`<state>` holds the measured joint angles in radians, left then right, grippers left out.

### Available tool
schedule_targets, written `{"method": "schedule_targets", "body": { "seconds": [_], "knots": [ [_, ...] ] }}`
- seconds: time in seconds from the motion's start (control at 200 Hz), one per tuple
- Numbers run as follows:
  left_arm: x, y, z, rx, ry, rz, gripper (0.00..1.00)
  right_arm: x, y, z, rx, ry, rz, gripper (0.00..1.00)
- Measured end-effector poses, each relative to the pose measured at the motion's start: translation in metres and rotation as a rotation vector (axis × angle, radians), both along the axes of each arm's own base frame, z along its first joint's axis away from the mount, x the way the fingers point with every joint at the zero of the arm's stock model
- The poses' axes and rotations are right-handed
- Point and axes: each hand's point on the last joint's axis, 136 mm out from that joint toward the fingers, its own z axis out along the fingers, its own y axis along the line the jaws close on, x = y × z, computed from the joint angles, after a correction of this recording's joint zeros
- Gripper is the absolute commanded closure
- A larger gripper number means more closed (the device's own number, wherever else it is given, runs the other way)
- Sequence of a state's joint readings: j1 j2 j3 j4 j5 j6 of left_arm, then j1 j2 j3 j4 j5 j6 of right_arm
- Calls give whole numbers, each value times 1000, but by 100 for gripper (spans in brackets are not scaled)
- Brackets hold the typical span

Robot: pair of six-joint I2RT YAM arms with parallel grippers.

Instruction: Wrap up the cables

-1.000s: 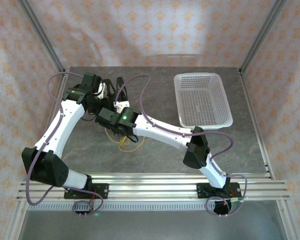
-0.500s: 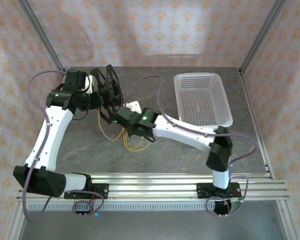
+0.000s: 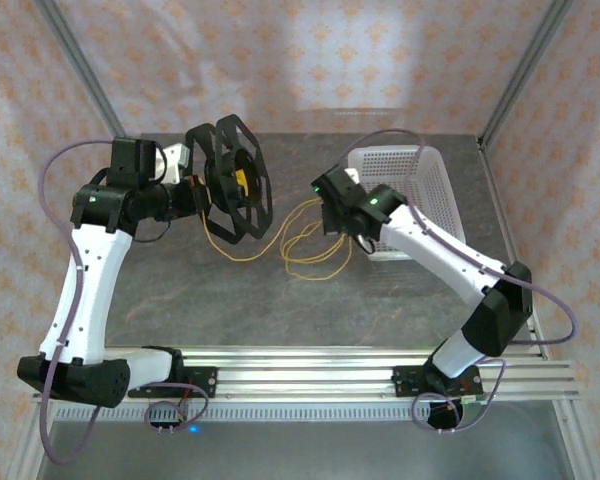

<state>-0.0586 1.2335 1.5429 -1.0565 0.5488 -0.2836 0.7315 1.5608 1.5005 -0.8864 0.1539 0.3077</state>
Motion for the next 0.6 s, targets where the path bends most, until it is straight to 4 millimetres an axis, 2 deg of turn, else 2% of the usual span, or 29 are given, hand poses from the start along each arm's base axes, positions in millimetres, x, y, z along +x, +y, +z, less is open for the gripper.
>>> {"method": "schedule_targets", "body": {
  "seconds": [0.095,0.19,0.46,0.601],
  "knots": [
    [-4,-4,4,-17,-7,-18,100,12,-20,2,5,1,-45,100],
    [-9,-8,9,-39,-20,-42,100,20,-31,0,6,9,-66,100],
    [-28,-20,25,-88,-56,-109,100,50,-47,-14,0,55,-111,100],
    [-37,-27,32,-100,-78,-143,100,69,-52,-7,23,46,-128,100]
  ]
}}
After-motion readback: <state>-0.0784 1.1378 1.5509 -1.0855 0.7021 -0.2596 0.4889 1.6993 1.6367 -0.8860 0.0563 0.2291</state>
